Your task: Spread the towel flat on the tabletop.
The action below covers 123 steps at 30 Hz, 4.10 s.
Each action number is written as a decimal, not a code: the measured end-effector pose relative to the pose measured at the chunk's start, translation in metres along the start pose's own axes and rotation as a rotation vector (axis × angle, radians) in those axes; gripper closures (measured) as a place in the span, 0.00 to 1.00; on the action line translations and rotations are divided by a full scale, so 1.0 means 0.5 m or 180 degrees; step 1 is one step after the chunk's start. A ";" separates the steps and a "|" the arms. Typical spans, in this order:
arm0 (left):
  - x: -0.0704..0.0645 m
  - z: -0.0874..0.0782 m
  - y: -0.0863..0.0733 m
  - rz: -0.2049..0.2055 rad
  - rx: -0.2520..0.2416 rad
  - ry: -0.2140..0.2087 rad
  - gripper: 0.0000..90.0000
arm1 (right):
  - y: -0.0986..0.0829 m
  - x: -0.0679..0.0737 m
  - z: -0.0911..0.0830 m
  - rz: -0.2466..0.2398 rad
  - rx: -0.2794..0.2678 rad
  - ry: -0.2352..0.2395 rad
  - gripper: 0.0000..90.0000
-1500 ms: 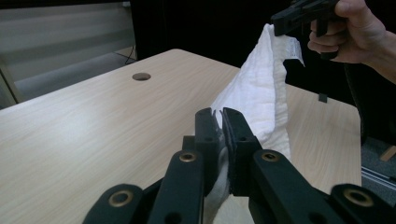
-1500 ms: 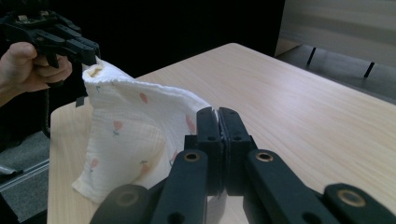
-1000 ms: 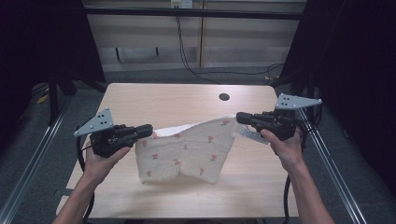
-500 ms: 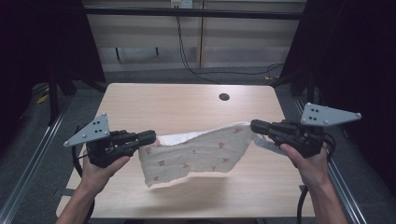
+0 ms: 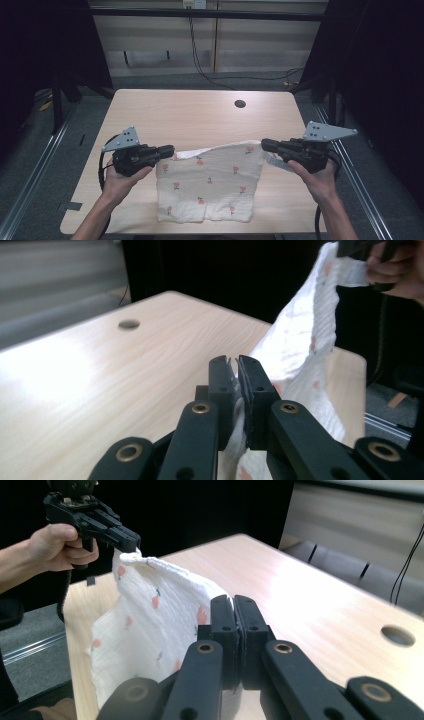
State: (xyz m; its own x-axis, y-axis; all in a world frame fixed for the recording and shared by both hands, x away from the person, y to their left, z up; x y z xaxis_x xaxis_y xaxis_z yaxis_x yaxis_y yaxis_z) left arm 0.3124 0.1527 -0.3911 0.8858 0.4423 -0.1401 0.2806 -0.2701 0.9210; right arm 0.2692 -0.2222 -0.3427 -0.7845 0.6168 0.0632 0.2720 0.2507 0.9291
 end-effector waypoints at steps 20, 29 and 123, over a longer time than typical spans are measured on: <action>0.057 0.074 -0.049 -0.0120 0.0334 0.0160 0.95 | -0.071 -0.069 0.089 0.0228 0.0300 -0.0127 0.99; 0.088 0.104 -0.067 -0.0245 0.0402 0.0175 0.95 | -0.091 -0.105 0.110 0.0327 0.0384 -0.0199 0.99; 0.040 0.093 -0.249 0.0187 0.1421 0.0192 0.78 | -0.305 -0.013 0.235 0.0000 0.1470 0.0067 0.94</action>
State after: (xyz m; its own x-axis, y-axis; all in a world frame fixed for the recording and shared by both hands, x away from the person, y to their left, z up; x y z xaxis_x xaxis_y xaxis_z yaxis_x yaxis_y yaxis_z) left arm 0.3123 0.1556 -0.5255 0.8856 0.4607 -0.0586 0.3740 -0.6326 0.6782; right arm 0.2985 -0.1769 -0.5274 -0.7944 0.6027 0.0752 0.4880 0.5597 0.6697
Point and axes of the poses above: each handheld gripper's, and its own axes: z roughly forward along the jaws, y roughly out of its top, x roughly to its left, the point moved 4 cm from there along z, roughly forward along the jaws, and after that the axes turned 1 degree about x, right-handed, at the moved point
